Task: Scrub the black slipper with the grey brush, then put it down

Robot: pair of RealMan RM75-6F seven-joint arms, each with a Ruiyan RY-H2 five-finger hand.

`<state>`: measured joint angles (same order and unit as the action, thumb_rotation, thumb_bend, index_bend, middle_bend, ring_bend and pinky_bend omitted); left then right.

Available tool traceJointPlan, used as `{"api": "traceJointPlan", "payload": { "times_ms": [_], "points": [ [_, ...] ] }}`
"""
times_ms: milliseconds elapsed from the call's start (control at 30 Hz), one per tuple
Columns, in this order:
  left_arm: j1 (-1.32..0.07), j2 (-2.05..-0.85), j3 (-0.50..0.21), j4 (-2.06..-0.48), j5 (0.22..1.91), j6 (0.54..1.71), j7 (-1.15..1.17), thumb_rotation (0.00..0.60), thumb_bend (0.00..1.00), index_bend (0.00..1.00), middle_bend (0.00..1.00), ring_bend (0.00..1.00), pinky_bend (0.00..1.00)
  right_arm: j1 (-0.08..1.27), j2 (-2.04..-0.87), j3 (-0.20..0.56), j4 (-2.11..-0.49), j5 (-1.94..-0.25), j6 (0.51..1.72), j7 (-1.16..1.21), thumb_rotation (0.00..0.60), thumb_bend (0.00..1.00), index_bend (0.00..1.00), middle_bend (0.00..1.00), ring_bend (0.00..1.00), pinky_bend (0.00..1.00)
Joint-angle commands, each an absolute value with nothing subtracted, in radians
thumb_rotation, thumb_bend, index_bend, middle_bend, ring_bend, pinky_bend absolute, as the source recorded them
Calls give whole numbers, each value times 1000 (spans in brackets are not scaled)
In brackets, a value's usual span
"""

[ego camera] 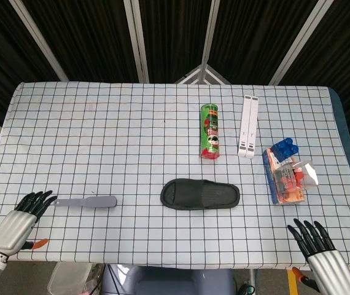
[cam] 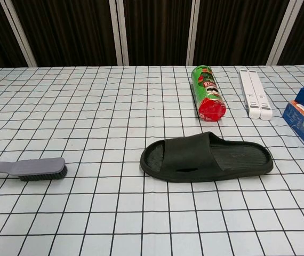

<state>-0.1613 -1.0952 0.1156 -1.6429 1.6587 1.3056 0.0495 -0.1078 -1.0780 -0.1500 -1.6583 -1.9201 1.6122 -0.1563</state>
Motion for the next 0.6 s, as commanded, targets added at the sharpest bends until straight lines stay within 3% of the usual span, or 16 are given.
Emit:
{"api": "traceJointPlan", "payload": {
  "times_ms": [33, 200, 333, 600],
  "points": [
    [-187, -1130, 88, -1617, 1625, 1271, 56, 600, 75, 0, 0, 0, 10, -87, -1090, -142, -1671, -1910, 1577, -172, 600, 243, 0, 0, 0, 0],
    [-219, -1171, 62, -1594, 1620, 1251, 39, 600, 76, 0, 3, 0, 15, -72, -1100, -111, -1677, -1866, 1568, -167, 600, 243, 0, 0, 0, 0],
    [-236, -1238, 47, -1549, 1625, 1250, 41, 600, 86, 0, 63, 20, 115, -56, -1102, -96, -1679, -1818, 1532, -163, 600, 243, 0, 0, 0, 0],
    [-283, -1375, 1, -1473, 1613, 1237, 73, 600, 208, 131, 320, 256, 273, -30, -1104, -79, -1688, -1772, 1491, -169, 600, 243, 0, 0, 0, 0]
  ]
}}
